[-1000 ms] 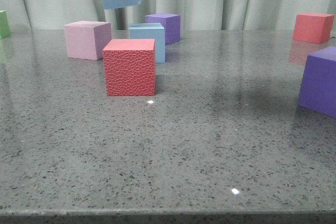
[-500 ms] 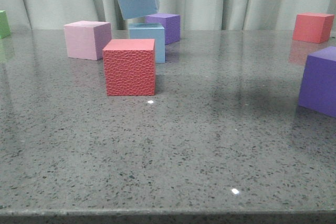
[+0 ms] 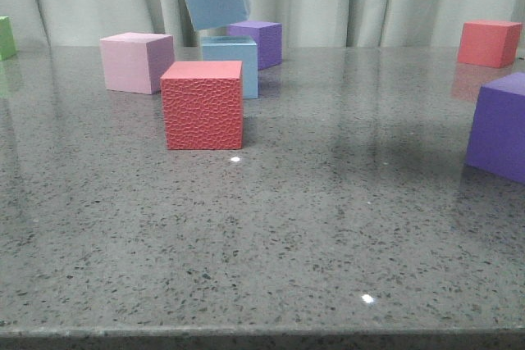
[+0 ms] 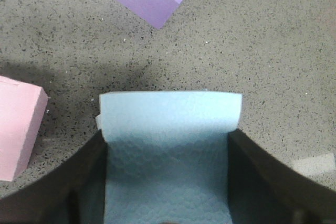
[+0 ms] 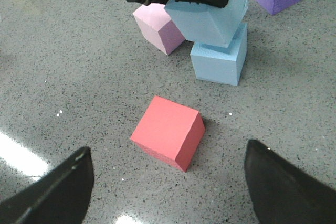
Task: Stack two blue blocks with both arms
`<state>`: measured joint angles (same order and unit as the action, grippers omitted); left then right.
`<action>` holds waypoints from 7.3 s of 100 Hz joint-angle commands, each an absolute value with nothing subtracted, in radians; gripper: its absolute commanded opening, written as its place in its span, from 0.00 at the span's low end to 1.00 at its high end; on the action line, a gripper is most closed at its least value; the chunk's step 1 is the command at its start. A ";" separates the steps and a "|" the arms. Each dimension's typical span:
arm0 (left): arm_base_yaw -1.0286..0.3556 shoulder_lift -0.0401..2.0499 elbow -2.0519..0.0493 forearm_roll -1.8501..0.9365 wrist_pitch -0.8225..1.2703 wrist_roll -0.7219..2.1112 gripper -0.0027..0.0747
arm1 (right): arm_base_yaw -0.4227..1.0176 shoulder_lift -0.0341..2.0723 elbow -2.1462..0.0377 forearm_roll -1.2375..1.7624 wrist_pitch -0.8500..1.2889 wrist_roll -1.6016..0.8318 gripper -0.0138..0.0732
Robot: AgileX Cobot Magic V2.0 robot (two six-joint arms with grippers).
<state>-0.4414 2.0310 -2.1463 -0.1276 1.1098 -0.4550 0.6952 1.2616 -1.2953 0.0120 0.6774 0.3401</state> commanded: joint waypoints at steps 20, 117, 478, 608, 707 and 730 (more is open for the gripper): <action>-0.451 1.990 -2.180 -0.160 1.066 -0.458 0.24 | 0.694 1.228 -1.322 0.000 0.625 0.328 0.84; -0.451 1.964 -2.222 -0.161 1.125 -0.417 0.73 | 0.694 1.222 -1.322 -0.011 0.618 0.328 0.84; -0.273 0.236 -0.316 0.087 0.250 -0.165 0.01 | 0.690 0.321 -0.510 -0.326 0.384 0.417 0.05; 0.041 -0.039 0.008 0.016 0.077 -0.014 0.01 | 0.690 0.322 -0.510 -0.326 0.386 0.417 0.05; 0.041 -0.039 0.008 0.016 0.077 -0.014 0.01 | 0.442 0.274 -0.180 -0.332 -0.117 0.407 0.05; 0.041 -0.039 0.008 0.016 0.077 -0.014 0.01 | 0.300 0.184 -0.066 -0.237 -0.174 0.311 0.05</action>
<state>0.0370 -0.0048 0.0050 0.0249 0.1571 -0.0114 0.3586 0.1993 -0.0673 -0.2690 -0.0701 0.3586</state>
